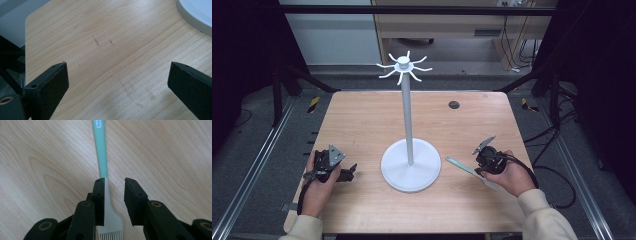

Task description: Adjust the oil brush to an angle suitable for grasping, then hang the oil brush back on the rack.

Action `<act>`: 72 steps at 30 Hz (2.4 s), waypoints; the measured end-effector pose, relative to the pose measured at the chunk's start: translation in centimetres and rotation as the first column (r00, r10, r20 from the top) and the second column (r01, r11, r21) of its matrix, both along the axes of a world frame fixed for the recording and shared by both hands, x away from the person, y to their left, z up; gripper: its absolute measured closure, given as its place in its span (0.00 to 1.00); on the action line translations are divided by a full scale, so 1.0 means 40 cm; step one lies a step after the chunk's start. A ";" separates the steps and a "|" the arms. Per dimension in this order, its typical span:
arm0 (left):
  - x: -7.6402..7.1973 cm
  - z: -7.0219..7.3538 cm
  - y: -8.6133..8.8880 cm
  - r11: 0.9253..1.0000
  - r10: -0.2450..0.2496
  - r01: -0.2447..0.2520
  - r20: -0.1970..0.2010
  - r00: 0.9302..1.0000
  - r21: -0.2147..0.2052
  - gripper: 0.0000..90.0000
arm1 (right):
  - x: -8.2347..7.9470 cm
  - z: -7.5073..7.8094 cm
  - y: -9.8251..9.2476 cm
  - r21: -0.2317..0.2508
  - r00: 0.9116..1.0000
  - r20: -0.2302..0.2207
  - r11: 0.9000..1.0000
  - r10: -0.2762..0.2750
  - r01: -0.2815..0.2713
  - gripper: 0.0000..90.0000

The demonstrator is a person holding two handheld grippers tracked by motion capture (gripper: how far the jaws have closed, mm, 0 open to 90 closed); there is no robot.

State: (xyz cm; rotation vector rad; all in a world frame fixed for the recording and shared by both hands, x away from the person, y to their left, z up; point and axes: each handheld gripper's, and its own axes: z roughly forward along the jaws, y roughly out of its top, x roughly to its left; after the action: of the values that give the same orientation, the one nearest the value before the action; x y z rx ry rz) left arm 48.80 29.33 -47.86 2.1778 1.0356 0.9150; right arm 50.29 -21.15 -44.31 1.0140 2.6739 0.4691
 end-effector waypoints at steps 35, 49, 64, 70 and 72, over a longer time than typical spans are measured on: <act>0.000 -0.002 -0.001 1.000 -0.003 0.003 -0.003 1.000 0.001 0.03 | 0.046 -0.055 0.047 -0.065 0.992 -0.116 0.997 0.042 -0.049 0.85; 0.000 -0.002 -0.001 1.000 -0.003 0.003 -0.003 1.000 0.001 0.03 | 0.060 -0.056 0.063 -0.086 0.987 -0.146 0.994 0.060 -0.073 0.86; -0.001 -0.002 -0.002 1.000 -0.006 0.006 -0.003 1.000 0.004 0.03 | 0.071 -0.059 0.057 -0.080 0.982 -0.179 0.994 0.058 -0.073 0.91; 0.000 -0.002 -0.001 1.000 -0.004 0.004 -0.002 1.000 0.002 0.03 | 0.067 -0.053 0.054 -0.063 0.980 -0.192 0.996 0.049 -0.062 0.92; 0.000 -0.002 -0.001 1.000 -0.004 0.004 -0.002 1.000 0.003 0.03 | 0.063 -0.042 0.050 -0.045 0.983 -0.177 0.997 0.047 -0.056 0.92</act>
State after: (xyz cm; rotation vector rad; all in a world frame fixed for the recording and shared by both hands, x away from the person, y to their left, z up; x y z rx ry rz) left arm 48.81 29.28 -47.95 2.1828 1.0311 0.9131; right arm 52.83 -19.17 -46.00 1.0177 2.8581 0.3349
